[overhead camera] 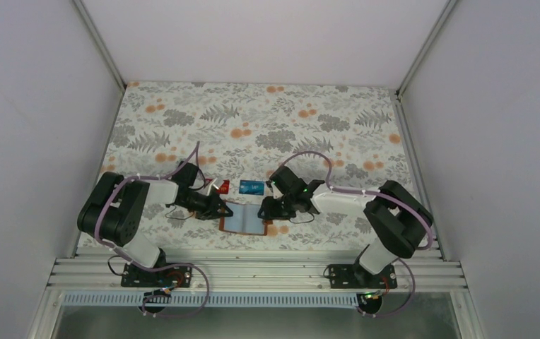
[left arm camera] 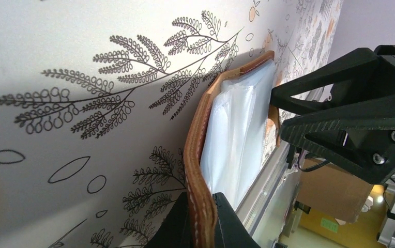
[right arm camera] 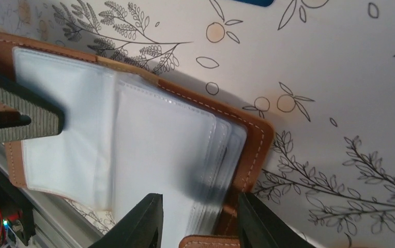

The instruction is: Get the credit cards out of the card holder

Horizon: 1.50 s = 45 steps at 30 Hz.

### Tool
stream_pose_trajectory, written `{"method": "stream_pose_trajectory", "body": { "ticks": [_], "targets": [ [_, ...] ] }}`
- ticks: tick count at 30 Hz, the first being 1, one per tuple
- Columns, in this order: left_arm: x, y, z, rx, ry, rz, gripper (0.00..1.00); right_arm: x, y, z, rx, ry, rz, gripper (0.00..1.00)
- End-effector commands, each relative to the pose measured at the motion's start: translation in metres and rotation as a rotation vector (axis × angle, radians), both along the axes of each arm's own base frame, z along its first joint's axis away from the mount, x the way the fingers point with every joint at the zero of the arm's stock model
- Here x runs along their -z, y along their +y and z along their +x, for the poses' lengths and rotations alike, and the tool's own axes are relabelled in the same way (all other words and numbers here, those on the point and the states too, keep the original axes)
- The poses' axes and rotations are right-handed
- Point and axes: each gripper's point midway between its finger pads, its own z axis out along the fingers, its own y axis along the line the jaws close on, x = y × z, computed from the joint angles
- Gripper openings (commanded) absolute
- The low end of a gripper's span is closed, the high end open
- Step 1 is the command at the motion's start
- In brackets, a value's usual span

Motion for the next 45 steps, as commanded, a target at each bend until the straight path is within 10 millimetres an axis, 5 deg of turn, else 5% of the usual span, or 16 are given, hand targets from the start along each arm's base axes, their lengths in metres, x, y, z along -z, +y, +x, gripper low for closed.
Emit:
{"method": "stream_pose_trajectory", "body": {
  "ticks": [1,15,22,31,45],
  "targets": [
    [0.008,0.003,0.0,-0.013,0.013,0.038,0.02,0.003,0.009,0.002,-0.003,0.006,0.003,0.38],
    [0.006,0.003,0.001,-0.013,0.005,0.034,0.02,0.0,0.046,-0.001,-0.128,-0.053,-0.041,0.2],
    [0.005,0.002,0.002,-0.009,-0.003,0.031,0.02,-0.033,0.072,-0.002,-0.211,-0.118,0.107,0.24],
    [0.004,0.002,0.003,-0.008,-0.011,0.032,0.02,-0.066,0.071,-0.007,-0.239,-0.197,0.208,0.34],
    [0.001,0.001,0.005,0.0,-0.033,0.027,0.02,-0.043,0.081,-0.002,-0.274,-0.166,0.174,0.39]
  ]
}}
